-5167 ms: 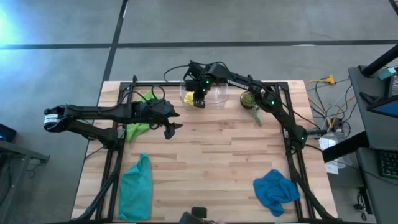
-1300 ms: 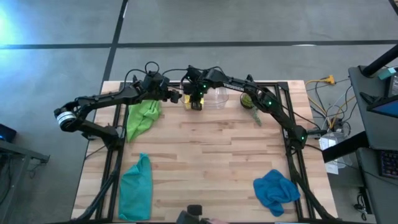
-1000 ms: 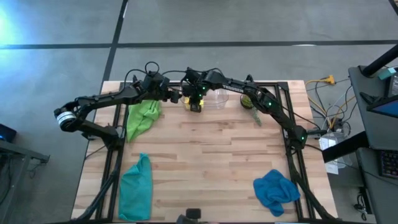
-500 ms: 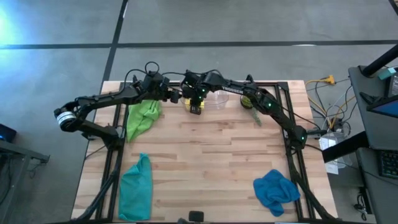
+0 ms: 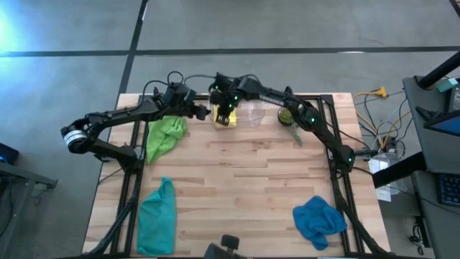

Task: Fold microfiber towels
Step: Adjust the transparent bin

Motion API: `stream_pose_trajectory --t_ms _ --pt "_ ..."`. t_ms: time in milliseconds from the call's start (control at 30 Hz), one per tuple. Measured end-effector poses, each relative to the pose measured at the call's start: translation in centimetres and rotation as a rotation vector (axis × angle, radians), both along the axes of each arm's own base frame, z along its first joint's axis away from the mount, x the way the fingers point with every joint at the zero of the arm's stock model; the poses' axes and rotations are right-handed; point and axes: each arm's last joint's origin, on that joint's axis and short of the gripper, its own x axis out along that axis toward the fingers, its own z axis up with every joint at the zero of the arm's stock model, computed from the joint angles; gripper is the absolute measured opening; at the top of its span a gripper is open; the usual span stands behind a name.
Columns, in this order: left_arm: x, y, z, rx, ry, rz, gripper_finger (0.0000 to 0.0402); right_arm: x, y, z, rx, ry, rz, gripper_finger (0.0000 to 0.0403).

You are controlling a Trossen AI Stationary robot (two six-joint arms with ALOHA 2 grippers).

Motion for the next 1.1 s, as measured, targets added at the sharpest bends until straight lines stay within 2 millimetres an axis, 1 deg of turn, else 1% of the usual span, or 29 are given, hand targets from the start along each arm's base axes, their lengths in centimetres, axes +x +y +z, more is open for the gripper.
stream_pose_trajectory --t_ms 100,200,267,333,433,600,667,767,967,1100 --pt "0.0 0.4 -0.5 -0.016 0.015 0.019 0.0175 -1.3 -2.2 0.4 0.025 0.008 -0.093 0.0009" --pt "0.2 0.9 -1.7 -0.079 0.047 0.052 0.0175 -2.8 -4.4 0.0 0.041 0.048 -0.21 0.0009" --pt "0.5 1.2 -2.6 -0.109 0.072 0.051 0.0175 -3.5 -5.4 -0.1 0.006 0.074 -0.26 0.0009" --pt "0.9 1.5 -3.4 -0.136 0.088 0.038 0.0175 -3.8 -5.8 -0.2 -0.036 0.097 -0.284 0.0009" --pt "1.6 2.0 -4.2 -0.166 0.106 0.025 0.0175 -3.8 -5.9 -0.3 -0.054 0.106 -0.275 0.0009" --pt "2.7 2.8 -4.6 -0.163 0.103 0.024 0.0175 -4.0 -6.2 -0.3 -0.055 0.108 -0.283 0.0009" --pt "2.9 3.2 -4.4 -0.157 0.1 0.028 0.0175 -4.4 -6.4 0.1 -0.05 0.104 -0.303 0.0009" --pt "3.3 3.7 -4.3 -0.145 0.098 0.042 0.0175 -5.1 -6.5 1.9 -0.052 0.072 -0.321 0.0009" --pt "3.3 4.5 -4.4 -0.131 0.11 0.072 0.0175 -6.8 -5.4 6.7 -0.077 0.012 -0.315 0.0009" --pt "3.2 4.9 -4.1 -0.073 0.123 0.109 0.0175 -8.4 -4.2 10.8 -0.115 -0.069 -0.315 0.0009"
